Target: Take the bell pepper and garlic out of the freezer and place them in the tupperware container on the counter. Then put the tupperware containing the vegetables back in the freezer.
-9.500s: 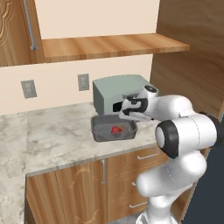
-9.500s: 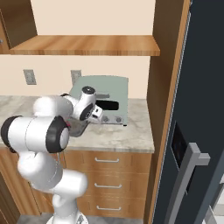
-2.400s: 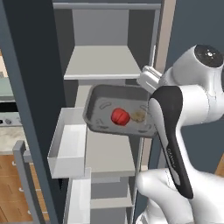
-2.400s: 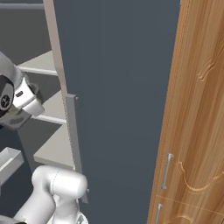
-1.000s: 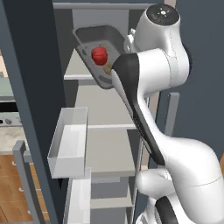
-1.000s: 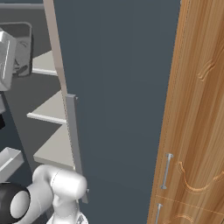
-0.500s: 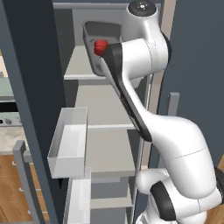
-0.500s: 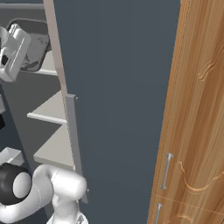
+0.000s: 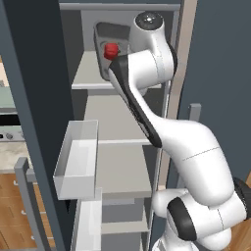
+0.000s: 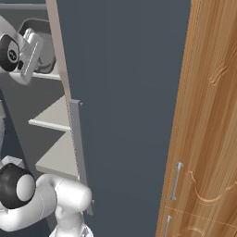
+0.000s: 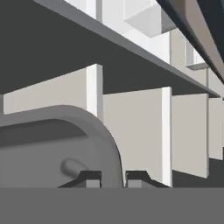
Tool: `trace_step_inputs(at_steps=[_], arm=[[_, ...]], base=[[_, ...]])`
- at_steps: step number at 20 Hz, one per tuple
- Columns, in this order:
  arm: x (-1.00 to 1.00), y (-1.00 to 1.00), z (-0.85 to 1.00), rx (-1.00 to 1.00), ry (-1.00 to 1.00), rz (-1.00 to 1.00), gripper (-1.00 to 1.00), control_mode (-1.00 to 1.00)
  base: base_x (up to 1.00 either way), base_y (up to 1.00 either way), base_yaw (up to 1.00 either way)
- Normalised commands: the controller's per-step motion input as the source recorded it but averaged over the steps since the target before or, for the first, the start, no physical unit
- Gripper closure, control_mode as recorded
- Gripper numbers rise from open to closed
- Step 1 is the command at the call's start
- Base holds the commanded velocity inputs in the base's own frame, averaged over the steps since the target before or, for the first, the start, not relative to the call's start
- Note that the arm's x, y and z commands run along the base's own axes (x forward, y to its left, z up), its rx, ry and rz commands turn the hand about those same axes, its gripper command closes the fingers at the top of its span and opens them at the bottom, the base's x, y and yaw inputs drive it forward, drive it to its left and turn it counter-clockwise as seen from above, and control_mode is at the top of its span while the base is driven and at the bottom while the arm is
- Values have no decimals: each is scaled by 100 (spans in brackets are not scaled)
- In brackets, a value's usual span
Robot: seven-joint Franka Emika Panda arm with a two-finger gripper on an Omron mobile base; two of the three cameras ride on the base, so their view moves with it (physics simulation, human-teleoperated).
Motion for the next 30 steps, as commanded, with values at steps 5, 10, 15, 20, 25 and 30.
trace_step_inputs(at_steps=[5, 10, 15, 20, 25, 30], arm=[[55, 0, -21, 0, -8, 0, 100, -100], [52, 0, -20, 0, -4, -2, 100, -100], [51, 0, -11, 0, 0, -9, 100, -100], [63, 0, -6, 0, 0, -11, 100, -100], [36, 0, -3, 0, 0, -7, -100, -100], [-25, 0, 1, 0, -5, 0, -100, -100]], base=[[0, 0, 0], [0, 0, 0], [0, 0, 0], [0, 0, 0], [0, 0, 0], [0, 0, 0]])
